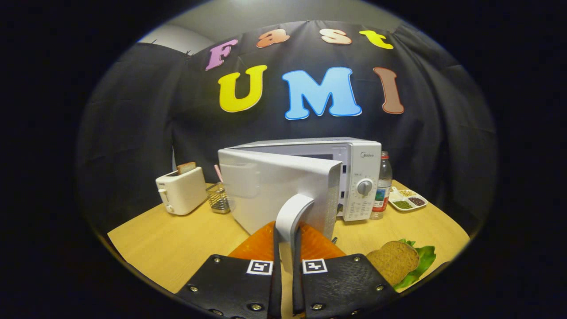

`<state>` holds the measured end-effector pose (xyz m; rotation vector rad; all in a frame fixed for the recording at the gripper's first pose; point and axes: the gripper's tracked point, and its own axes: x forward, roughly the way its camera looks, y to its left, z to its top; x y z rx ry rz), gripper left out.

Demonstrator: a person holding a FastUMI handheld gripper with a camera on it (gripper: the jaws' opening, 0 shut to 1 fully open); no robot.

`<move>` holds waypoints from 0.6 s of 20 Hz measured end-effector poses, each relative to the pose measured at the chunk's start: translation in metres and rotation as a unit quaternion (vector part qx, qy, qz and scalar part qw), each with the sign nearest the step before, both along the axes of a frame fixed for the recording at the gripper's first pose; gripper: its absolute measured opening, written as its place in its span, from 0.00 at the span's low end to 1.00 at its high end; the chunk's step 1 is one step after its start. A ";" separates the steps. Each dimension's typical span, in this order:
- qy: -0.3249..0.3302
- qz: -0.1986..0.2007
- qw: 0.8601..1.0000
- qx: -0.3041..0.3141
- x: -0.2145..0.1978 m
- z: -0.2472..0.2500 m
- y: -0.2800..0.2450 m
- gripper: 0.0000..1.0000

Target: Open the microwave, put the food inside, and close the microwave door.

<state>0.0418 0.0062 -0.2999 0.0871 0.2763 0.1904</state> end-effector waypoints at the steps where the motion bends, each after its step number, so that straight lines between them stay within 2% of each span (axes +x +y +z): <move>1: 0.000 0.002 1.000 0.003 -0.010 0.000 0.011 0.10; 8: -0.032 -0.016 0.999 -0.011 -0.054 0.007 0.102 0.10; 12: -0.027 -0.055 0.998 0.006 -0.065 0.007 0.147 0.10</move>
